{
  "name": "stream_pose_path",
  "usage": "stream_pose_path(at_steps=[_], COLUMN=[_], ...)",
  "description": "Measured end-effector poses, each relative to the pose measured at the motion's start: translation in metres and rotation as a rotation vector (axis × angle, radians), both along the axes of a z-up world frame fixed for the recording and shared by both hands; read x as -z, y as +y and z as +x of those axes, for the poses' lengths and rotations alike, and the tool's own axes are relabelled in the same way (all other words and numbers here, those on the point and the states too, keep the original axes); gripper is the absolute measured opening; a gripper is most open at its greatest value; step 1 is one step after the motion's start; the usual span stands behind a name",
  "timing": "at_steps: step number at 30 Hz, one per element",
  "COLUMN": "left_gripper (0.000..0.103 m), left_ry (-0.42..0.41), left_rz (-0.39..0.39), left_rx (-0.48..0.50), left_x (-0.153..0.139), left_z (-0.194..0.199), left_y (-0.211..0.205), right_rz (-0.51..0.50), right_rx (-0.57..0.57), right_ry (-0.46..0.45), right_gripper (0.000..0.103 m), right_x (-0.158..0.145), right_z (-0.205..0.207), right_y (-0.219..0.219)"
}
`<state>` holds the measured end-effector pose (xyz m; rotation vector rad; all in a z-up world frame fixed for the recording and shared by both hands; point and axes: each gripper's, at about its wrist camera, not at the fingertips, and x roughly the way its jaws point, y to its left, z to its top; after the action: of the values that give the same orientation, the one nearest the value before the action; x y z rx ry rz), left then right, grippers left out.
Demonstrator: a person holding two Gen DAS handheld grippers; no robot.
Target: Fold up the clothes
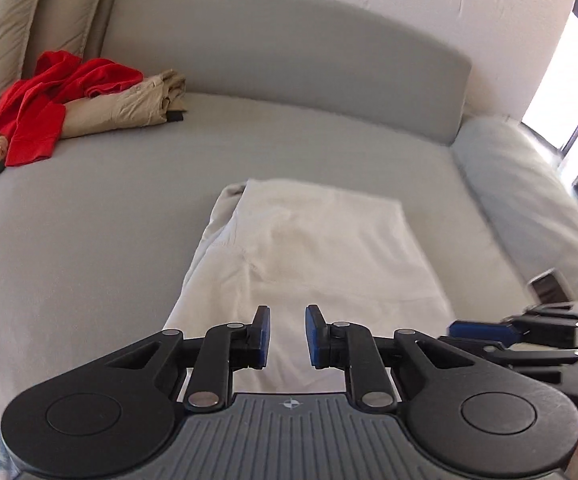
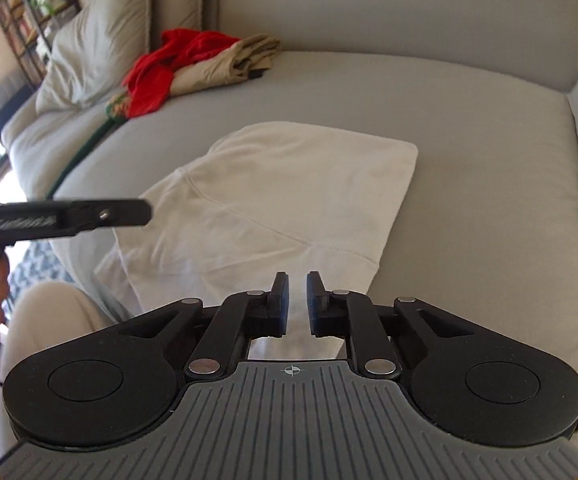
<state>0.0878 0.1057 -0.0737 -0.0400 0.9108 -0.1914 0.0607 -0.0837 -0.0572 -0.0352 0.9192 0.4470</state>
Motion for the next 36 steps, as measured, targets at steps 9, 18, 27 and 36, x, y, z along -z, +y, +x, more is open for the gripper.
stream_pose_path(at_steps=[9,18,27,36], left_gripper=[0.031,0.055,0.05,0.036], left_ry=[0.135,0.01,-0.035,0.065], left_rz=[-0.076,-0.202,-0.336,-0.089], left_rx=[0.024,-0.155,-0.255,-0.135], left_x=[-0.006,-0.046,-0.036,0.015], left_z=[-0.036,-0.001,0.096,0.161], left_y=[0.029,0.059,0.091,0.064], right_rz=[-0.028,0.169,0.42,0.574], right_rx=[-0.076,0.023,0.254,0.391], right_ry=[0.161,0.101,0.196,0.227], right_gripper=[0.035,0.06,0.061,0.054], right_x=[0.009,-0.021,0.028,0.071], right_z=[-0.037,-0.005,0.069,0.132], right_y=[-0.037,-0.078,-0.098,-0.097])
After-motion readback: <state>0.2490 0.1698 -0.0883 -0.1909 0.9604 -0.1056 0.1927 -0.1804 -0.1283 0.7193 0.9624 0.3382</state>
